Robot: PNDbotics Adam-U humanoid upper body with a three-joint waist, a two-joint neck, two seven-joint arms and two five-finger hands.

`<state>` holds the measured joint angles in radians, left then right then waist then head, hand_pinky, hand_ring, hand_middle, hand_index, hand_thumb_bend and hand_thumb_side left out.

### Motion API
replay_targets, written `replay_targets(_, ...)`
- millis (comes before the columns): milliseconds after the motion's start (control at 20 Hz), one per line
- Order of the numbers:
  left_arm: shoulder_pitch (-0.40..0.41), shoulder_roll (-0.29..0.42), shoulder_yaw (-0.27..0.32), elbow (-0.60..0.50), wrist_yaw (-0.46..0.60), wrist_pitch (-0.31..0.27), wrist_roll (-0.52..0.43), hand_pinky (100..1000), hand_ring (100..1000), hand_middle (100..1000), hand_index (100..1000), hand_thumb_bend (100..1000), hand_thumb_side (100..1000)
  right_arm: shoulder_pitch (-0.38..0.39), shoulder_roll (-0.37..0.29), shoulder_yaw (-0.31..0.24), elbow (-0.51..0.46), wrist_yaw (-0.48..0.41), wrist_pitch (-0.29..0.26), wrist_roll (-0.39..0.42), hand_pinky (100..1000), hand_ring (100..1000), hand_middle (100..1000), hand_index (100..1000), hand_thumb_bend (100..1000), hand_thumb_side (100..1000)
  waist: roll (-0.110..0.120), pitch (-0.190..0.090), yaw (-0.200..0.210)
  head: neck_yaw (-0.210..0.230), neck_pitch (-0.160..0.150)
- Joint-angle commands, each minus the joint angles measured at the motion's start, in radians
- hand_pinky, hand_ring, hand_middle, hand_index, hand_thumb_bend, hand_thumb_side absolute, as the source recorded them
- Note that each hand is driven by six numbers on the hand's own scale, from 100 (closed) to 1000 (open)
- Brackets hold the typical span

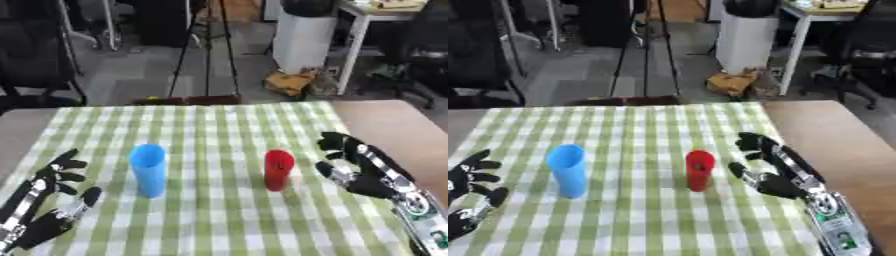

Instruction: Pour the contents of one cup into another cup.

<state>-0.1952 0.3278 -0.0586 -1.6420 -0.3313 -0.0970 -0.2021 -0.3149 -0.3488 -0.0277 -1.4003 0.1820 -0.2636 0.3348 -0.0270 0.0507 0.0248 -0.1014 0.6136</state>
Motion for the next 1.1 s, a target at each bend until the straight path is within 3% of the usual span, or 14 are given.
replay_targets(50, -0.01, 0.022, 0.0, -0.01, 0.005, -0.002, -0.006, 651, 751, 800, 947, 456, 647, -0.032, -0.031, 0.007, 0.025, 0.027, -0.012, 0.005, 794, 852, 799, 929, 449, 499, 0.003, -0.007, 0.001, -0.005, 0.005)
replay_targets(1100, -0.017, 0.015, -0.007, -0.011, 0.01, 0.0, -0.016, 654, 751, 800, 949, 420, 690, -0.132, 0.017, 0.029, 0.158, 0.107, -0.034, 0.008, 793, 848, 797, 927, 454, 543, 0.019, 0.007, 0.009, -0.016, -0.006)
